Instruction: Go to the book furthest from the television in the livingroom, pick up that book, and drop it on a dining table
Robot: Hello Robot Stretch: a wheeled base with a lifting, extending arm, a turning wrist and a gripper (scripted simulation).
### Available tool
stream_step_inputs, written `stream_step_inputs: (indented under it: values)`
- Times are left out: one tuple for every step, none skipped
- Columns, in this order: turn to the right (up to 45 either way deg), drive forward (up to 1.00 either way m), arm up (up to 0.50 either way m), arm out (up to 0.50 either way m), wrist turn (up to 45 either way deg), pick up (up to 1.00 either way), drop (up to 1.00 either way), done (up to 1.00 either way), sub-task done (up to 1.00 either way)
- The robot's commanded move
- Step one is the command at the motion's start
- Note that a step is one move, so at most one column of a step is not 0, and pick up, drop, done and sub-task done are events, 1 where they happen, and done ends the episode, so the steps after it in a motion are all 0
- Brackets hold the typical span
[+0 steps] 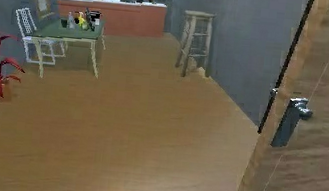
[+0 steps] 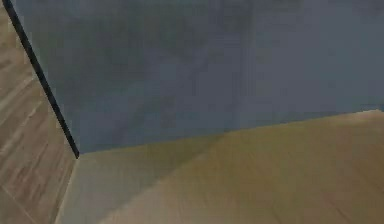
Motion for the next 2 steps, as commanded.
stream_step_inputs:
  values:
    - [0.0,1.00,0.00,0.00,0.0,0.00,0.00,0.00,0.00]
    - [24.0,0.00,0.00,0.00,0.0,0.00,0.00,0.00,0.00]
